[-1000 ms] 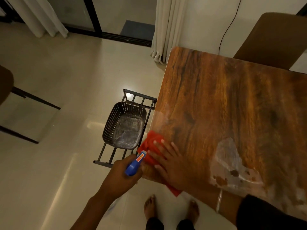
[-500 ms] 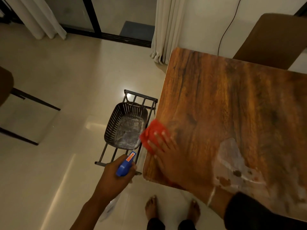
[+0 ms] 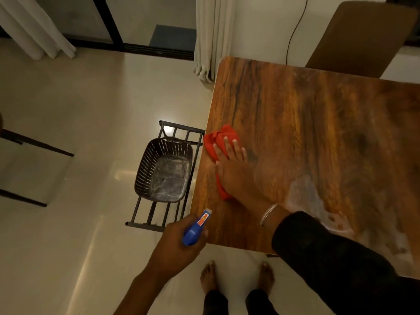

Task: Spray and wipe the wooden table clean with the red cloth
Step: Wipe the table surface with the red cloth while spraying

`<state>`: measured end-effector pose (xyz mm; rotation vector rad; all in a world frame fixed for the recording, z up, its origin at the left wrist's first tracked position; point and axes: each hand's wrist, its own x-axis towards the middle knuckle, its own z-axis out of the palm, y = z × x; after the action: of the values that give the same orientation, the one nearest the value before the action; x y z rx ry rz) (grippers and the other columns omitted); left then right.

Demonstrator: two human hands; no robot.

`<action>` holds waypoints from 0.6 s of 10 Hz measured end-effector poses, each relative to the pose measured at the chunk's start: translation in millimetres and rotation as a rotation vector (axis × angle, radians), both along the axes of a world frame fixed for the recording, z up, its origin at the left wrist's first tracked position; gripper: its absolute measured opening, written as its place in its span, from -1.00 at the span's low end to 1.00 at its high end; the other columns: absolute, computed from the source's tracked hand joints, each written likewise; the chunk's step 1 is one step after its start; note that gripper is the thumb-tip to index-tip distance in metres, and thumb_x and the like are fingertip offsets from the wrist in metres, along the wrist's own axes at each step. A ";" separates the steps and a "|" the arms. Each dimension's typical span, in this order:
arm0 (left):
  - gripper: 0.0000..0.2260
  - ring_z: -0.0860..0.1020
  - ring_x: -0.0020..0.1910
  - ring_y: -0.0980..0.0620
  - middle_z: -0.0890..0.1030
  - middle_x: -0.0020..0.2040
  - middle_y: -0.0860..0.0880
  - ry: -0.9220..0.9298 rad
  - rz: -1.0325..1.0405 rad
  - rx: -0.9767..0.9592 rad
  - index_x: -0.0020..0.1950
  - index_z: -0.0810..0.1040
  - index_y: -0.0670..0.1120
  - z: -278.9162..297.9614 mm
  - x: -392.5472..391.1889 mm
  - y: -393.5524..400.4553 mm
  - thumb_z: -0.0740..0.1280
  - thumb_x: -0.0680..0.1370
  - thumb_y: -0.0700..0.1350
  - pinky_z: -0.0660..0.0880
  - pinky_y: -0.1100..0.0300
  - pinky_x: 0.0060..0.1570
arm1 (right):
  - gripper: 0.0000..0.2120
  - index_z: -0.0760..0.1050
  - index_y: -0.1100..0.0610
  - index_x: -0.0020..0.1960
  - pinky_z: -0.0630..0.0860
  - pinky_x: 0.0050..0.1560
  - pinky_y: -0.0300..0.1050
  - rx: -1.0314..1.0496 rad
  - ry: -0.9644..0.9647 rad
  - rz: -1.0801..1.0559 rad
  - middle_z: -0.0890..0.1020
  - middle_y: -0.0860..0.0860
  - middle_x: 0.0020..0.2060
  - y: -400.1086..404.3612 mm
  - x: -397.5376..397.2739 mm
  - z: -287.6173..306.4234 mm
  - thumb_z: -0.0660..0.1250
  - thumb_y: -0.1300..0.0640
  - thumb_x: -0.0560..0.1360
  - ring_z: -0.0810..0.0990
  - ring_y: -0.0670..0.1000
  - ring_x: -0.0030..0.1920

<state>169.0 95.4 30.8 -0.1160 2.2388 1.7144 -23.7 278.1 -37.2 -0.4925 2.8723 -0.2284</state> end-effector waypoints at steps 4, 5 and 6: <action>-0.94 0.68 -0.31 -0.02 0.69 -0.27 -0.10 -0.162 0.139 -0.056 -0.10 0.60 0.03 3.0 5.2 50.4 0.45 0.49 -0.06 0.63 0.20 -0.31 | -0.49 0.15 -0.05 0.69 0.18 0.57 0.28 -0.038 0.068 0.033 0.11 0.04 0.69 93.3 179.2 2.0 -0.04 -0.07 0.75 0.07 0.15 0.68; -0.89 0.68 -0.30 0.03 0.71 -0.21 -0.05 -0.107 0.067 -0.122 -0.12 0.60 0.06 0.8 9.3 58.7 0.41 0.50 0.07 0.64 0.19 -0.32 | -0.45 0.06 -0.03 0.70 0.09 0.60 0.34 0.013 0.041 -0.124 0.01 0.08 0.70 117.8 91.9 7.9 -0.07 -0.04 0.72 -0.04 0.19 0.69; -0.89 0.68 -0.28 0.06 0.71 -0.19 0.00 -0.093 0.043 -0.137 -0.12 0.60 0.09 8.4 11.2 69.1 0.40 0.49 0.10 0.62 0.27 -0.33 | -0.38 0.04 0.04 0.71 0.03 0.61 0.34 0.084 0.056 -0.275 -0.06 0.12 0.70 138.7 26.2 13.2 -0.09 -0.04 0.65 -0.11 0.22 0.69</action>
<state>180.2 164.5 39.2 -0.2710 2.2988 1.5422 2.5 416.8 -24.0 -0.0883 2.9832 -0.1377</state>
